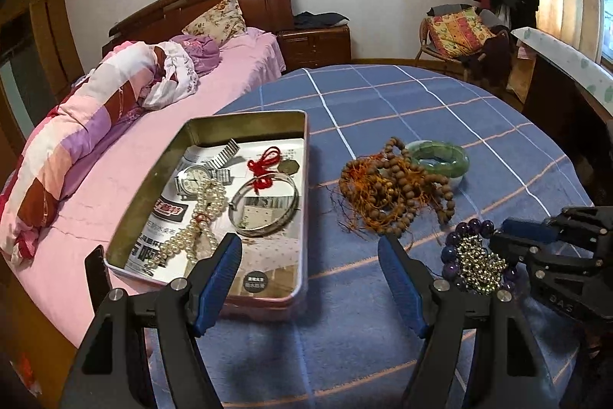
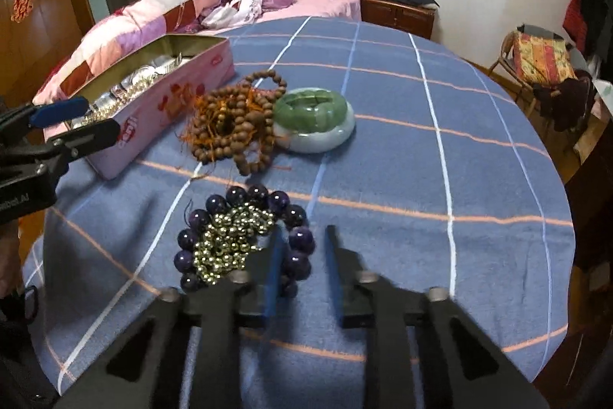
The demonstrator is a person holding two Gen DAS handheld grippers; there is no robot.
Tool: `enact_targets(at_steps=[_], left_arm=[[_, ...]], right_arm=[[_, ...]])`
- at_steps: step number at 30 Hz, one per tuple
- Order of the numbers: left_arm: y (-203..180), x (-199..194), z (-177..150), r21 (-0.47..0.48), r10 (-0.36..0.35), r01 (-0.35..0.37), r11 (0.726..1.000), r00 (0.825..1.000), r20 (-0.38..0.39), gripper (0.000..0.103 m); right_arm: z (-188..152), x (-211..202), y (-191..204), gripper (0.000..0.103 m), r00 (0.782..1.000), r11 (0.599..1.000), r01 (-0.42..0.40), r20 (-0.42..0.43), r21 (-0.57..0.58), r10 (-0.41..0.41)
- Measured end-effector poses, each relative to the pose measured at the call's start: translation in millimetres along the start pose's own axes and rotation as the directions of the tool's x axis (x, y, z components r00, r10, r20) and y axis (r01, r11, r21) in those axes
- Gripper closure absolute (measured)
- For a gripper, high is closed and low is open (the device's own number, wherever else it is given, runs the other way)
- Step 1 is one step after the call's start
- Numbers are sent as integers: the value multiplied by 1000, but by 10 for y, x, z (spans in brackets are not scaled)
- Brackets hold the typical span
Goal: Organize jewelry
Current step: 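Move the right tool over the purple bead bracelet, then close the right tool on the purple bead bracelet and lift it, then grasp the brown wooden bead strand with the left tool while the right tool holds the bracelet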
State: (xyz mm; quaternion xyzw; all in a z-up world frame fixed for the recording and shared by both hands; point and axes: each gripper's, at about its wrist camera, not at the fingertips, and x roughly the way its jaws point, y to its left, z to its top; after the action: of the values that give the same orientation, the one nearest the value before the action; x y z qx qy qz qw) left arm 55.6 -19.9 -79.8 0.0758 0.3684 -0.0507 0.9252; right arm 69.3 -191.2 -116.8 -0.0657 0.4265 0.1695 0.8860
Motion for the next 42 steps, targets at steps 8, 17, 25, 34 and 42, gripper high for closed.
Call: enact_targets(at_steps=[8,17,25,34,42], left_arm=[[-76,-7,-6,11,-8,8,1000,1000,-2,29],[-215,79,-5,44,-19,20,999,1000,-20,29],[-411,131,63,98,-31,32,995,999,-7,29],[-441,41,222,76,-43,40,996,999,33,29],[-819,472,352,116,-125,131,985,991,-54,29]], right_arm=[[28,-232,-84,87,992,997,-42,118,58,35],[191,-535,-251,87,972,989,-74,232,127,43],[184,-556,-632,87,964,970,-54,264,238,-11],[158,-440,-744,87,966,956,-65,259,287,-13],[166,-430,-618,87,964,968,-75,267,238,9]])
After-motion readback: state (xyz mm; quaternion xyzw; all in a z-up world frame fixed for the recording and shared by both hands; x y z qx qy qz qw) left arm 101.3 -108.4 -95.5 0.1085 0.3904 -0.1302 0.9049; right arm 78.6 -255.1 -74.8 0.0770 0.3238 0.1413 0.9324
